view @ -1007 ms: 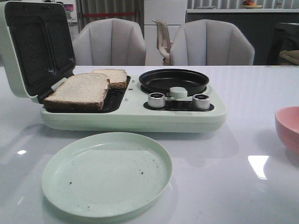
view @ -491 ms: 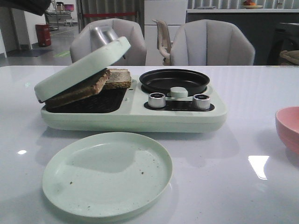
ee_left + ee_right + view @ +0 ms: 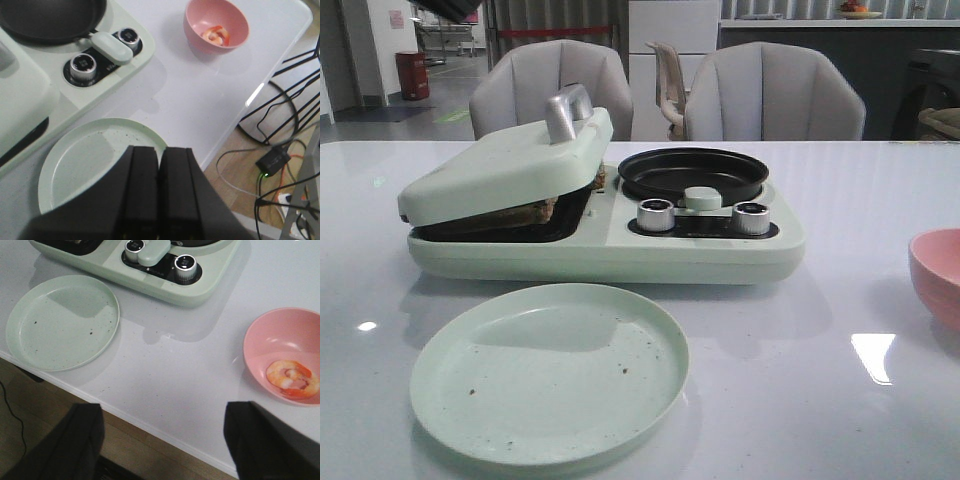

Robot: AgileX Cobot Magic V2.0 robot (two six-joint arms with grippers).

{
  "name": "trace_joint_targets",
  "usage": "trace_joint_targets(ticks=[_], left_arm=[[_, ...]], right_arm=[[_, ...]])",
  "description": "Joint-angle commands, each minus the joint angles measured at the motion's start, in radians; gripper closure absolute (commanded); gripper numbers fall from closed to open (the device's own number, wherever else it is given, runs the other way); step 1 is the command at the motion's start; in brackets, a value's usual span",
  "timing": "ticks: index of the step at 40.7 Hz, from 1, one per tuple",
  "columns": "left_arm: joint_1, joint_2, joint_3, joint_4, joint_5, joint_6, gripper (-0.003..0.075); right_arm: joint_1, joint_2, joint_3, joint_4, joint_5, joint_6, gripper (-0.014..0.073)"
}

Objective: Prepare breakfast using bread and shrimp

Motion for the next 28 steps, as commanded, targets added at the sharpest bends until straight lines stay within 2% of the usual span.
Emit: trace_joint_targets(ticks=[1, 5, 10, 18, 28], left_arm=[[-0.068, -0.096, 0.008, 0.121, -0.079, -0.127, 0.0617], [-0.115, -0.155, 0.037, 0.341, -0.107, -0.321, 0.0617], [-0.129, -0.231, 0.085, 0.463, -0.105, -0.456, 0.0618], [-0.129, -0.336, 0.175, 0.473, -0.105, -0.466, 0.0619], [-0.129, -0.361, 0.201, 0.469, -0.107, -0.466, 0.0619]], right_arm=[[-0.006, 0.001, -0.028, 0.003, -0.066, 0.001, -0.0008], [-0.006, 0.001, -0.028, 0.003, -0.067, 0.001, -0.0008], [-0.006, 0.001, -0.028, 0.003, -0.067, 0.001, -0.0008], [-0.006, 0.001, -0.028, 0.004, -0.078, 0.001, -0.0008], [-0.006, 0.002, -0.028, 0.003, -0.083, 0.001, -0.0008]])
